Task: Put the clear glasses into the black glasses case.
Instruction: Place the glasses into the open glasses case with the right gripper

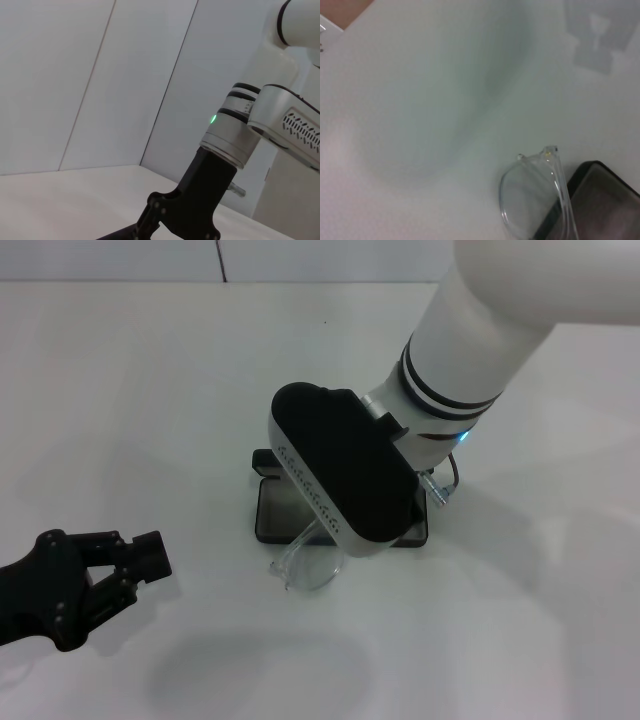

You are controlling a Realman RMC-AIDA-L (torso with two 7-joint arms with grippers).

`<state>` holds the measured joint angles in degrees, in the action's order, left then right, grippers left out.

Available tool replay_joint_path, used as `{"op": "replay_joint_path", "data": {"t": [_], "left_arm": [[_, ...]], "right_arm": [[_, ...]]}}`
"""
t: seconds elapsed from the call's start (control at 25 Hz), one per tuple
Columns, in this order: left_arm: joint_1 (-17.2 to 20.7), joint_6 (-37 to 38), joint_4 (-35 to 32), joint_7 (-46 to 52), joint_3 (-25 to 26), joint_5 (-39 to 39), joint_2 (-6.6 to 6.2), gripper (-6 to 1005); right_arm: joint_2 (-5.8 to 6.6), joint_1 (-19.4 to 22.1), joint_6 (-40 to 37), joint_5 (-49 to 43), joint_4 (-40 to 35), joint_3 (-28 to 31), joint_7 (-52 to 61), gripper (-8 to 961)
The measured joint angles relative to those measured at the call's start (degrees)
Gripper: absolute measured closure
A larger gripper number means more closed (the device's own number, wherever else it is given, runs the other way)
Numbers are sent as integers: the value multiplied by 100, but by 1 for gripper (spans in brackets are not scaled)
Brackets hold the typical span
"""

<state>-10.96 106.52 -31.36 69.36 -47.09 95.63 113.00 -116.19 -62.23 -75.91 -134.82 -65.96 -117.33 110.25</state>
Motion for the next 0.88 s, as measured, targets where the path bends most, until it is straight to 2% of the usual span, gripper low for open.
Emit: {"op": "replay_joint_path", "data": {"t": [0.88], "left_arm": [[-4, -6, 25, -98, 25, -54, 38, 801]], "right_arm": [[0, -163, 320, 442, 546, -52, -499, 382]]}}
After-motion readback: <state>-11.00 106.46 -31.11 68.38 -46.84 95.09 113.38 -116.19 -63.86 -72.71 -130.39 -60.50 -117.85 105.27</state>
